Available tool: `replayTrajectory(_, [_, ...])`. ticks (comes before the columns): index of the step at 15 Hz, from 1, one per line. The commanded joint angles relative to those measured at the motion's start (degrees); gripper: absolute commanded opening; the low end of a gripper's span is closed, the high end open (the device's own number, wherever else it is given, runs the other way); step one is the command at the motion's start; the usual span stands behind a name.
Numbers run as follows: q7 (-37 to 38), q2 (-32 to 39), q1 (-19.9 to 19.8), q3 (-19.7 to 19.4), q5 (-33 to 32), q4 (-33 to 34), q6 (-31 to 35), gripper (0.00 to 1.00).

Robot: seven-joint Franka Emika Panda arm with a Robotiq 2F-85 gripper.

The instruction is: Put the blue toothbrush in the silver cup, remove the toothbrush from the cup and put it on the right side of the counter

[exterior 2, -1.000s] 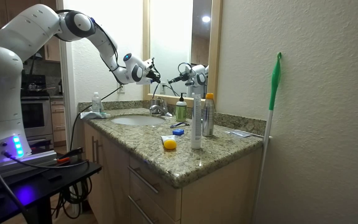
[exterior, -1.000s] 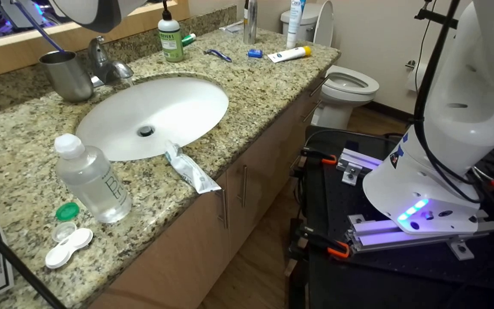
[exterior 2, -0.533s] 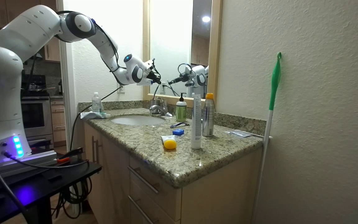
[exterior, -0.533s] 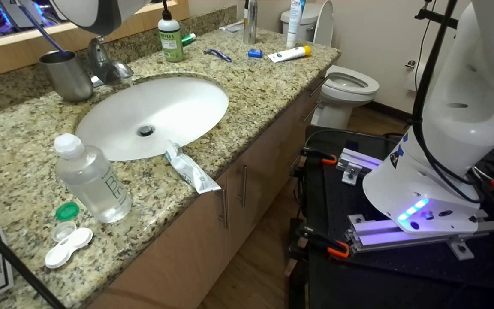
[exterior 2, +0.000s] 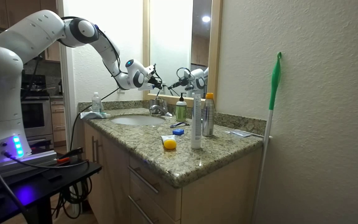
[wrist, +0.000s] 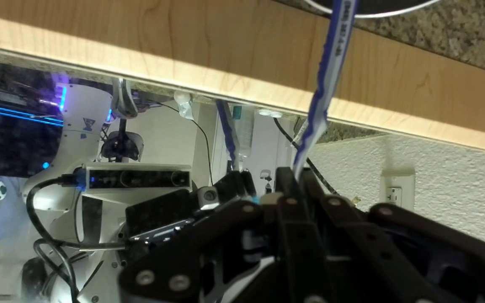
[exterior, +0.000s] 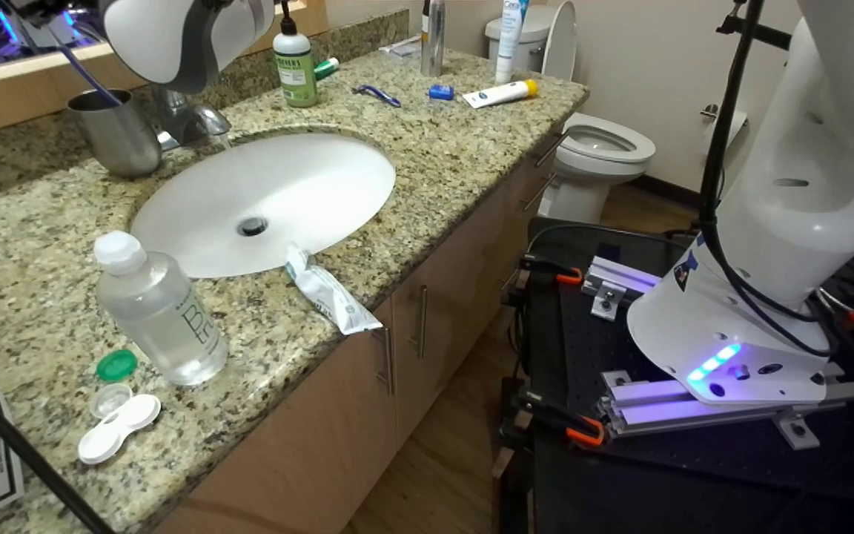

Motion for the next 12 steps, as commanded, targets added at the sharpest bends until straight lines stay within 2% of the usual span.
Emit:
replayTrajectory(1, [-2.4, 1.7, 1.0, -0.6, 1.3, 2.3, -0.2, 0.01])
replayTrajectory(4, [-2.4, 1.8, 1.3, -0.5, 1.4, 2.4, -0.2, 0.01])
replayTrajectory(5, [-2.1, 1.6, 1.7, -1.2, 2.3, 2.1, -0.1, 0.30])
replayTrajectory(7, [-0.5, 1.0, 2.8, -3.2, 2.9, 1.4, -0.3, 0.37])
replayTrajectory(9, [-0.2, -0.2, 3.7, -4.9, 4.1, 0.2, -1.9, 0.52])
replayTrajectory(11, [0.0, -2.8, 5.9, -7.4, 5.6, -1.9, -6.8, 0.66])
replayTrajectory(12, [0.2, -5.2, 6.5, -7.5, 5.3, -4.0, -11.7, 0.74])
